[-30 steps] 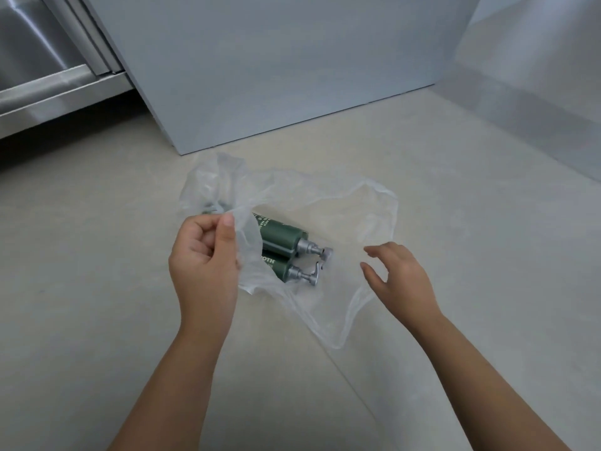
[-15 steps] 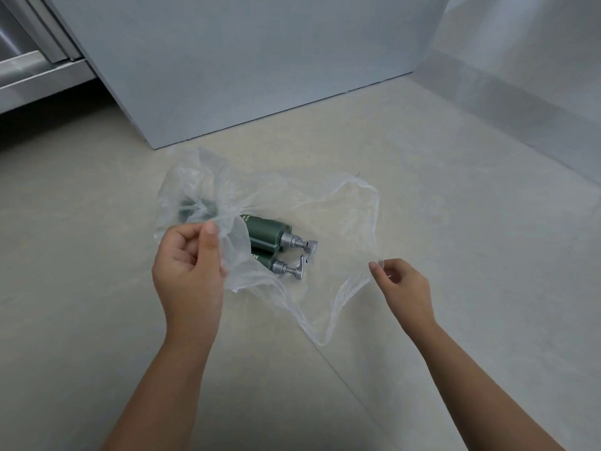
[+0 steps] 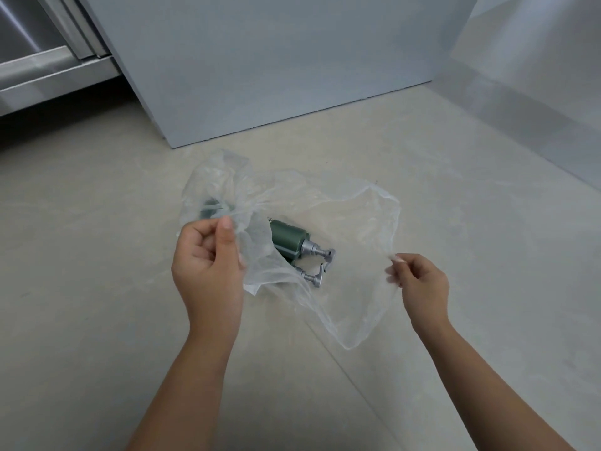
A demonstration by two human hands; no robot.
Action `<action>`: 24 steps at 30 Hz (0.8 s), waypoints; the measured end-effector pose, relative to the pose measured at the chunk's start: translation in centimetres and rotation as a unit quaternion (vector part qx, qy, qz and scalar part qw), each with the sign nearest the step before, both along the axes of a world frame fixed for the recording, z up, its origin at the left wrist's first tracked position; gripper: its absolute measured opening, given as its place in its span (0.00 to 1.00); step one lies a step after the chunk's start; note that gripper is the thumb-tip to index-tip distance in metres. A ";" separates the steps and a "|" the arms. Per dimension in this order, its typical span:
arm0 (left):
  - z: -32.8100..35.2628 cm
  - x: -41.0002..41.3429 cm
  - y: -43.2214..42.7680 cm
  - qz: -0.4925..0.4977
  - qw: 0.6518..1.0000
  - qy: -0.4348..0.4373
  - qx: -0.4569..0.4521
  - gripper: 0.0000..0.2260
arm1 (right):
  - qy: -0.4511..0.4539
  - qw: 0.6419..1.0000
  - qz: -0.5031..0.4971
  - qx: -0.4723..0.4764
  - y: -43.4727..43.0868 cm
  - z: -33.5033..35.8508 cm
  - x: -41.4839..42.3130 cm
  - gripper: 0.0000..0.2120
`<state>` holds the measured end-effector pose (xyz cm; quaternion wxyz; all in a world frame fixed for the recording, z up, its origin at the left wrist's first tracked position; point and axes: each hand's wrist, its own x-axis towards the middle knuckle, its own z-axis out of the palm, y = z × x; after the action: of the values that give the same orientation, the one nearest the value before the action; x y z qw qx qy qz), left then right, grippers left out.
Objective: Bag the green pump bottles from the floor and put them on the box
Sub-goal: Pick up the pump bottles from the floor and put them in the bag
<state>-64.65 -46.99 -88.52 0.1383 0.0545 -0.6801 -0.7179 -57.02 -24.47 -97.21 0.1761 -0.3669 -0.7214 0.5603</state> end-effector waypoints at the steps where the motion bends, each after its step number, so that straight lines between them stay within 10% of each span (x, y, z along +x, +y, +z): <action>1: 0.3 -0.4 -0.1 0.005 1.000 0.003 0.005 0.09 | 0.016 1.000 0.001 0.000 -0.2 0.6 -0.5 0.06; 9: 5.9 -6.9 -0.8 -0.005 0.997 0.009 0.082 0.10 | 0.146 0.985 0.085 -0.017 -2.8 10.7 -6.4 0.12; 24: 16.3 -15.2 -13.5 0.047 0.985 0.120 -0.113 0.12 | 0.279 0.928 0.243 -0.049 -11.5 25.5 -19.4 0.12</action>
<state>-79.85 -60.47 -72.18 0.2580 -0.0163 -0.7316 -0.6308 -76.38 -35.97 -71.72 0.2102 -0.0173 -0.6821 0.7002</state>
